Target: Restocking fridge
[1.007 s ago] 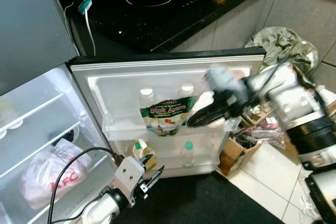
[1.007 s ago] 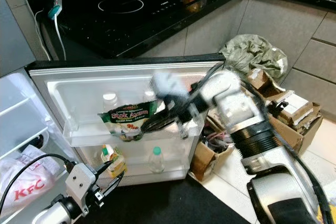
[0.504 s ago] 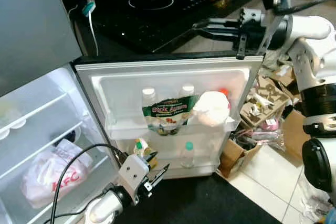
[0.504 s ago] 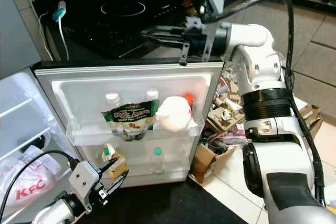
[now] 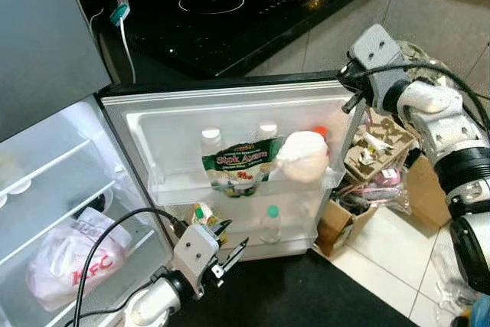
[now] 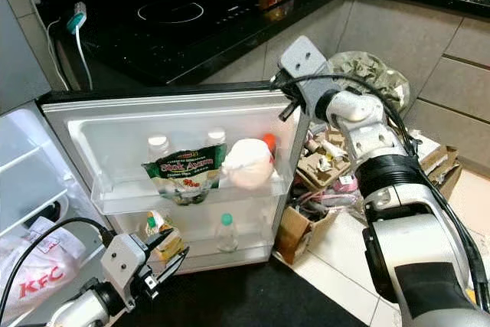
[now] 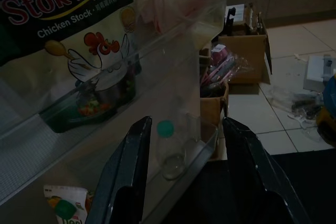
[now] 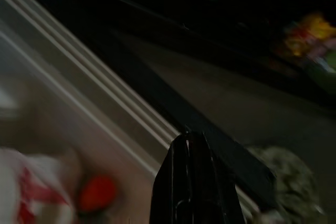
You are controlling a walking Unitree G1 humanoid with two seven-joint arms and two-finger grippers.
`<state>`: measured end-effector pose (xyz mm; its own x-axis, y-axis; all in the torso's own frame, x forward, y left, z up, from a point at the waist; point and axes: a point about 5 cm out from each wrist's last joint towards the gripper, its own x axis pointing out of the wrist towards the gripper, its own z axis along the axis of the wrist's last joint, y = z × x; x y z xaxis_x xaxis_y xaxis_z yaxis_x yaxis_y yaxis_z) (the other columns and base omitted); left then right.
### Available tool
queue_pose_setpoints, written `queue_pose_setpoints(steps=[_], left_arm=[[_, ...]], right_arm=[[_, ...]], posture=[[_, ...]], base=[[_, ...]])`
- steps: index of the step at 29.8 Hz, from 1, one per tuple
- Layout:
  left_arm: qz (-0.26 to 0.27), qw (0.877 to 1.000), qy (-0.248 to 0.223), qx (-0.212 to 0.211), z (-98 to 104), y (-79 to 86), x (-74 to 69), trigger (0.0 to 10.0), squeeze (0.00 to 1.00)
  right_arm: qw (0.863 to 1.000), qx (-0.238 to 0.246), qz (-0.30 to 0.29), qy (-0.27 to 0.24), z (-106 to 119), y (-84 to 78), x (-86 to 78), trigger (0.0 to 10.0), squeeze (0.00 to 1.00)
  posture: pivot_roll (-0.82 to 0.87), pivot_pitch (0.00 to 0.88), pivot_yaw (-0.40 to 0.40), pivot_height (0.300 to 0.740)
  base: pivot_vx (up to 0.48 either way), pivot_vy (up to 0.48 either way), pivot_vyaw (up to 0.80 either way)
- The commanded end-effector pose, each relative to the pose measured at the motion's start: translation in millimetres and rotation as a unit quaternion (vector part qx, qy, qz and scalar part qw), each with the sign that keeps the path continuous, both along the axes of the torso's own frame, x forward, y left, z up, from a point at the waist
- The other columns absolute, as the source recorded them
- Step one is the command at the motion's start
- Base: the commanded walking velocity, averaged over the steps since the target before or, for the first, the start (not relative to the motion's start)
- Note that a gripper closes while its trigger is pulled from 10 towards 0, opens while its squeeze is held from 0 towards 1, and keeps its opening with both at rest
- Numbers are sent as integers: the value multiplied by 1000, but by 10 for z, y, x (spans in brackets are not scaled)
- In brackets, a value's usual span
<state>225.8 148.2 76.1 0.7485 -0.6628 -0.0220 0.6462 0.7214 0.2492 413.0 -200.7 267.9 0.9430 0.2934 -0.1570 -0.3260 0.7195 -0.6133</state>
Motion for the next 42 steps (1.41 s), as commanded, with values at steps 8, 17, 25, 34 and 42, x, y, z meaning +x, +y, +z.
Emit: queue_pose_setpoints(steps=[8,17,25,34,42], left_arm=[[11,999,34,19,-175,130,-57,10000,0],[17,999,38,22,-197,139,-72,10000,0],[18,999,39,22,-206,148,-96,10000,0],[32,998,54,26,-284,215,-126,10000,0],[43,997,64,22,-327,236,-134,10000,0]], right_arm=[[997,-38,43,56,-345,57,-27,10000,0],[977,11,177,118,-412,252,-115,10000,0],[946,72,267,170,-370,295,-207,10000,0],[856,176,434,219,-127,375,-476,10000,0],[799,403,445,44,715,128,-420,10000,0]], posture=[[-65,105,-15,740],[-62,107,-15,740],[-61,108,-15,740],[-64,107,-14,740],[-65,107,-12,740]], base=[[0,0,0],[0,0,0],[0,0,0],[0,0,0],[0,0,0]])
